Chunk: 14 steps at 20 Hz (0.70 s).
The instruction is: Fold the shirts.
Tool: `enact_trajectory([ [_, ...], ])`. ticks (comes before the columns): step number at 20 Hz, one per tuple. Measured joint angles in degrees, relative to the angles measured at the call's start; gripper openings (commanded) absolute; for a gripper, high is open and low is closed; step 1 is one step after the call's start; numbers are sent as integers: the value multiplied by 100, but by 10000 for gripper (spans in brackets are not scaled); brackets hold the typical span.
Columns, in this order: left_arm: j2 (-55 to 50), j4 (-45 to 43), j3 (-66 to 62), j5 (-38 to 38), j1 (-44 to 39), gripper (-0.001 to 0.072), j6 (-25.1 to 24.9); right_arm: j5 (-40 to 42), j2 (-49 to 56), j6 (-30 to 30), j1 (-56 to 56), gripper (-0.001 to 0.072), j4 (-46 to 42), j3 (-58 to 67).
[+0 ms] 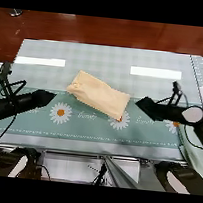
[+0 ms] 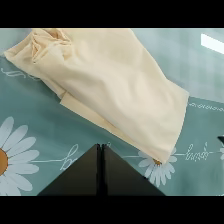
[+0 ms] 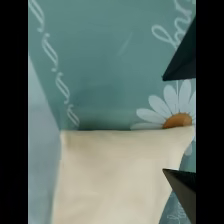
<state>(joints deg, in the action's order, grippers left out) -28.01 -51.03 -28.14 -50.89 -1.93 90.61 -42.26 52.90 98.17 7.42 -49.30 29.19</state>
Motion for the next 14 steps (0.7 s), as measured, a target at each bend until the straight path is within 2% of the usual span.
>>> enact_trajectory([
  [4, 0, 0, 0, 66, 0, 21, -2, -28, 1231, -1300, 181, 626, 1237, 144],
  [7, 0, 0, 0, 92, 0, 21, -2, -365, 2188, -1888, 271, 625, 1698, 658],
  [8, 0, 0, 0, 94, 0, 21, -2, -472, 2446, -2004, 334, 605, 1836, 841],
  [9, 0, 0, 0, 96, 0, 22, -2, -603, 2691, -2107, 422, 551, 1902, 1038],
  [11, -15, 0, 0, 96, 0, 22, -2, -658, 3091, -2258, 614, 26, 1878, 1414],
  [14, -31, 4, 0, 96, 0, 22, 2, -894, 3379, -2544, 798, 23, 1893, 2074],
])
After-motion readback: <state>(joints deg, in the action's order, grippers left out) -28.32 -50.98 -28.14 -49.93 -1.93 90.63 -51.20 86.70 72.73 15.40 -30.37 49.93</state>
